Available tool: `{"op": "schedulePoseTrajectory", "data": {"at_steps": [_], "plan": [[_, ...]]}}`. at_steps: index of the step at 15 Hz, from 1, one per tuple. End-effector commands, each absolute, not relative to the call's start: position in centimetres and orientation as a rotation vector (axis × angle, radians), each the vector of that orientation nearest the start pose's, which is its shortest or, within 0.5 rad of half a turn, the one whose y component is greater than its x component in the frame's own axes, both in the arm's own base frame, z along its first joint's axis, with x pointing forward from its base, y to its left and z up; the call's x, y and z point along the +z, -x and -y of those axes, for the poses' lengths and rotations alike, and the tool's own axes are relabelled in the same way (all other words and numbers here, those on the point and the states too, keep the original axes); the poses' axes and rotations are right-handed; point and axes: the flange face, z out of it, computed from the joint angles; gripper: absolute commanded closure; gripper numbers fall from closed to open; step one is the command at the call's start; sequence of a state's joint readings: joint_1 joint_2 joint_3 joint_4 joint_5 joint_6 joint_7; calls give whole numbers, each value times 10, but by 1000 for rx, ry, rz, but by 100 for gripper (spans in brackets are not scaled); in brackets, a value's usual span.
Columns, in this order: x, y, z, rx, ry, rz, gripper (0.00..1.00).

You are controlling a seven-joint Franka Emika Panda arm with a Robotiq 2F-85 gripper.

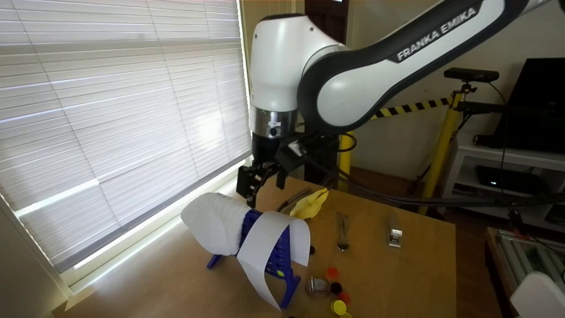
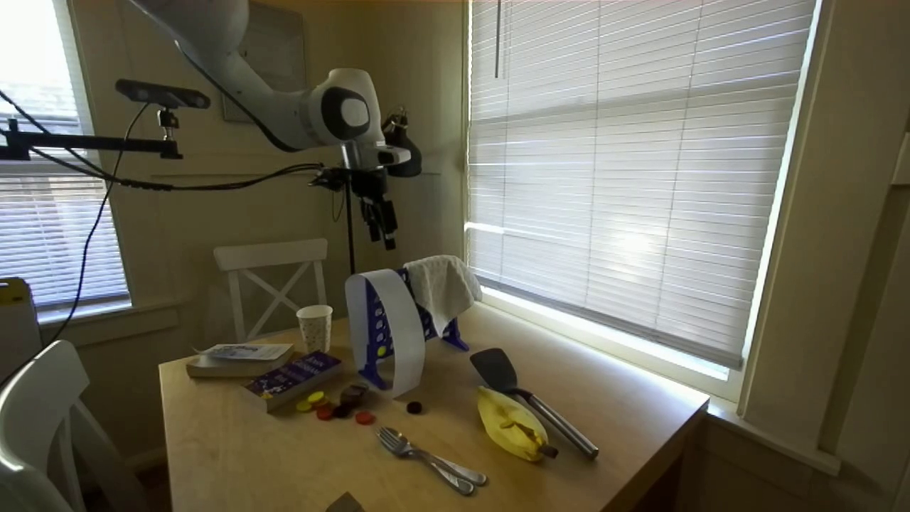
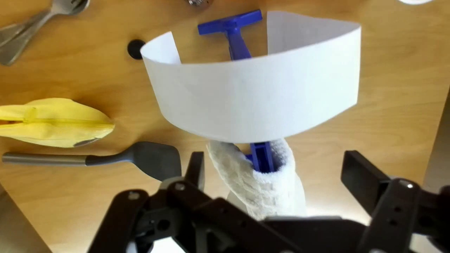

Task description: Remove the white towel from the top of the blue gameboard.

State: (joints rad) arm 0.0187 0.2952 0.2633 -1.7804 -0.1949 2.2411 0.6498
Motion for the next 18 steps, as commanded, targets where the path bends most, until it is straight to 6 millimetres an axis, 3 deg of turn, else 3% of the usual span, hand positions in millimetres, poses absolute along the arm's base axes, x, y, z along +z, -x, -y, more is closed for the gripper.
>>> {"op": "schedulePoseTrajectory", "data": {"at_steps": [1,5,10,11,13,17,18], "plan": [[405,-684,-181,-381,3072,-425,0],[396,-716,-182,-426,3109,-390,0],[384,-740,-168,-421,3136,-384,0],[381,-744,-165,-414,3138,-387,12],[376,-747,-161,-390,3151,-384,23],[368,-752,-157,-356,3172,-381,64],[367,-753,-157,-352,3175,-381,70]]}}
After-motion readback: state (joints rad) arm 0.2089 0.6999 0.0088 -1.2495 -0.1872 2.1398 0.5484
